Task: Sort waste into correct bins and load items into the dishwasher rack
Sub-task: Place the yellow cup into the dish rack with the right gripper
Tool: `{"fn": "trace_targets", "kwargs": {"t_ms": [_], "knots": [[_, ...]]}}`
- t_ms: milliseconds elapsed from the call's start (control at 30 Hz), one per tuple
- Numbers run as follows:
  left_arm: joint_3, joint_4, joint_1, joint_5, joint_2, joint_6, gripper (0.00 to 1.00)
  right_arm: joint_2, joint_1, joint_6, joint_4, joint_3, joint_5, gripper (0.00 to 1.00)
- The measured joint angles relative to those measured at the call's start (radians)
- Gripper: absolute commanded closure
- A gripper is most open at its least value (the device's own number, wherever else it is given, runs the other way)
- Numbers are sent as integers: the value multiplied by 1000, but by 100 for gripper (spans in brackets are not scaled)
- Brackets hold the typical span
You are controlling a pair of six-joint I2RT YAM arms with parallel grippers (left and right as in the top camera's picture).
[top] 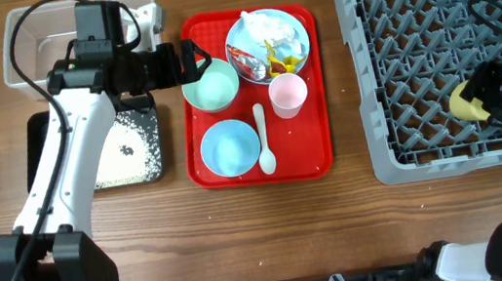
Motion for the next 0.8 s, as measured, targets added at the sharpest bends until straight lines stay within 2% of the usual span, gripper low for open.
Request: {"fn": "trace_targets", "kwargs": {"t_ms": [333,367,400,500,533,667,800], "knots": [[0,-8,0,0,0,0,0,27,19,-3,-31,0,-8,55],[0,-8,0,0,0,0,0,31,19,-3,-32,0,-8,46],[0,-8,0,0,0,0,0,37,19,-3,-31,0,-8,31],[0,-8,0,0,0,0,0,39,20,-8,-31,0,-7,7],[0,-8,0,0,0,0,0,39,20,-13,-24,0,-7,2],[0,-8,0,0,0,0,0,45,20,-29,-18,23,-27,1],[0,-22,0,0,0,0,0,51,20,-40,-81,158,-50,2]]}}
